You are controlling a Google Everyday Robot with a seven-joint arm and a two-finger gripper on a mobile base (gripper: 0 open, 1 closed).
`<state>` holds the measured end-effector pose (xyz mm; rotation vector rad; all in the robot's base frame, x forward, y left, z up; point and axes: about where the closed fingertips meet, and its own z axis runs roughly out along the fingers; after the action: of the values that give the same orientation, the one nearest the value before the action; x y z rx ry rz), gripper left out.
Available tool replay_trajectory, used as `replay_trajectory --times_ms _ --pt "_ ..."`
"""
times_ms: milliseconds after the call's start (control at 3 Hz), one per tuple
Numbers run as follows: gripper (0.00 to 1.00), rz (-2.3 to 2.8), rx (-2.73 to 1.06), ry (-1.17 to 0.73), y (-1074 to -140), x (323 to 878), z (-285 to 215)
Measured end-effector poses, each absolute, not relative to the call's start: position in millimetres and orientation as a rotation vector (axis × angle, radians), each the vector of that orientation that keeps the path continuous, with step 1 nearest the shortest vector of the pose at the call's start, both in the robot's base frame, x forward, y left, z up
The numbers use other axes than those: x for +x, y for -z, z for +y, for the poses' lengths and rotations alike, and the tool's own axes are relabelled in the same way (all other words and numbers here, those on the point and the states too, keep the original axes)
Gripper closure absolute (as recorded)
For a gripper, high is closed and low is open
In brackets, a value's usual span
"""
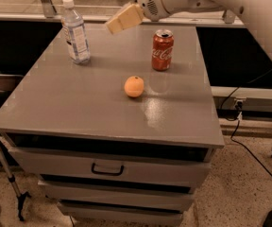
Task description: Pick blue plastic bottle
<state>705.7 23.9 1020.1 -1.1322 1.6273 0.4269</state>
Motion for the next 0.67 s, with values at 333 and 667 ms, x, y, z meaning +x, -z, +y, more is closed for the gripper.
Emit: replay_trajectory --times_ms 333,667 --pt "0.0 1.621 -1.176 -0.38 -1009.5 714.3 50.4" --pt "0.0 1.688 -1.185 -0.387 -994.1 726.4 76.5"
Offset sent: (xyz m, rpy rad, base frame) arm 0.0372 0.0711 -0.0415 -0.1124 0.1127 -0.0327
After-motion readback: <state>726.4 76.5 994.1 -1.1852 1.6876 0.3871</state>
